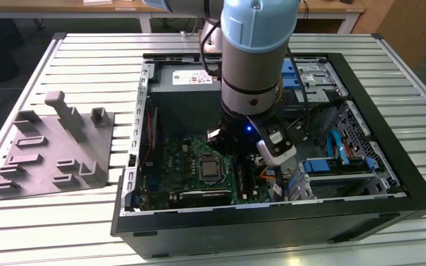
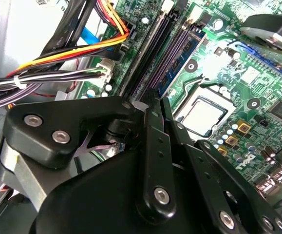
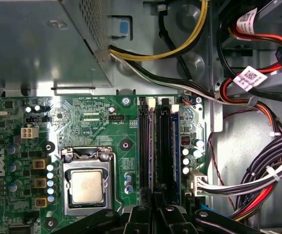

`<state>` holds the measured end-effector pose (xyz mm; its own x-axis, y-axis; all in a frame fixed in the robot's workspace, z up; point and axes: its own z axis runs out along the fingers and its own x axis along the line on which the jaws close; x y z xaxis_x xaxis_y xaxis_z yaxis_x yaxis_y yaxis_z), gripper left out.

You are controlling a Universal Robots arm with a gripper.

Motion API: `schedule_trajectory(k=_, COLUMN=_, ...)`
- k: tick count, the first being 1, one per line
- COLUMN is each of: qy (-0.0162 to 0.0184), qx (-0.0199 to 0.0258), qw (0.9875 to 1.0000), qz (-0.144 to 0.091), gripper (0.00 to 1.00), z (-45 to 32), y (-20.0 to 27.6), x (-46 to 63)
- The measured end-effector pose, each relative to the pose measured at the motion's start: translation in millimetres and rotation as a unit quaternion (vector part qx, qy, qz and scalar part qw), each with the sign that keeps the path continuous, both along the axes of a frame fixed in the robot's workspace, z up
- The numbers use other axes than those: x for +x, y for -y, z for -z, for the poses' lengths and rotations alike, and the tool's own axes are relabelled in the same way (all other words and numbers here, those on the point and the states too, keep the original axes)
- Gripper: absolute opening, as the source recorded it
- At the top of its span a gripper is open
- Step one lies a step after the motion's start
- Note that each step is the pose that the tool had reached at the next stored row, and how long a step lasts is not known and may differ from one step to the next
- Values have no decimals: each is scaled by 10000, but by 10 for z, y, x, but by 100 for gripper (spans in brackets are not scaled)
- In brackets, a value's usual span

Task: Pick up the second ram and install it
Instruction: 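Insert the second ram into the second slot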

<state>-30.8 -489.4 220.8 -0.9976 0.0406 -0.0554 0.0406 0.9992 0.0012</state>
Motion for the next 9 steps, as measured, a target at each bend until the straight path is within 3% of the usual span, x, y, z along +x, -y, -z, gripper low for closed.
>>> schedule_trajectory(k=9, qy=0, qx=-12, qw=10000, qz=1, gripper=14, z=19, y=-7, x=14)
